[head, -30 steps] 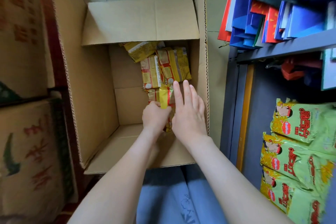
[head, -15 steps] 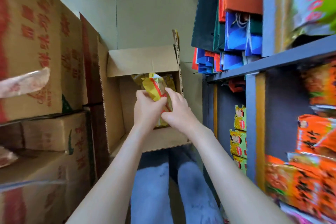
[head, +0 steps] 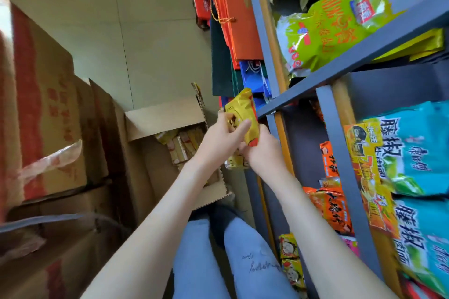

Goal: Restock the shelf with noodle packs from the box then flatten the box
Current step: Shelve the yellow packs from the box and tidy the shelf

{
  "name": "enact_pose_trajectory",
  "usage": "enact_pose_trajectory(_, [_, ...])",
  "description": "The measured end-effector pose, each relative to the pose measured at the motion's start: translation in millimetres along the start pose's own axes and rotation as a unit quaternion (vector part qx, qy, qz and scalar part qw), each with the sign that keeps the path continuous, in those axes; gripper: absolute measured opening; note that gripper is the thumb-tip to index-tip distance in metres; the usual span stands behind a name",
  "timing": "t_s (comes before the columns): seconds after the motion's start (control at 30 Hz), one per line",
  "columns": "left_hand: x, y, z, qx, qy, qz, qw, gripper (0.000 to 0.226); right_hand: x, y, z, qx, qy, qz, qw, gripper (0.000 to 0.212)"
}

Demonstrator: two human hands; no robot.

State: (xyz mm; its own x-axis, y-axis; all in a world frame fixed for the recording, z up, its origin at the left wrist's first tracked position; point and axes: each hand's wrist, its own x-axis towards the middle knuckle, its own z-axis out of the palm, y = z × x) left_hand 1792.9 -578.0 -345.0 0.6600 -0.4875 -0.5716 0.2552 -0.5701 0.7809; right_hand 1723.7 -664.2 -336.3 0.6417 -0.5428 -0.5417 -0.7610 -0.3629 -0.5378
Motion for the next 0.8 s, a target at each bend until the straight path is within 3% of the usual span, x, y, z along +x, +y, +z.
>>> enact_pose_trajectory(0.23, [-16,50,22,0.077,-0.025,0.154,0.985,0.036,-32,5,-79,0.132,0.117,0.074,0.982,0.017])
enact_pose_trajectory(0.43, [-15,78,57,0.112,-0.068,0.230,0.964,0.040,-47,16,-130,0.320,0.220,0.126,0.913,0.027])
enact_pose_trajectory(0.8, [-8,108,95,0.072,-0.056,0.291,0.952,0.039,-46,12,-170,0.382,0.269,0.117,0.876,0.033])
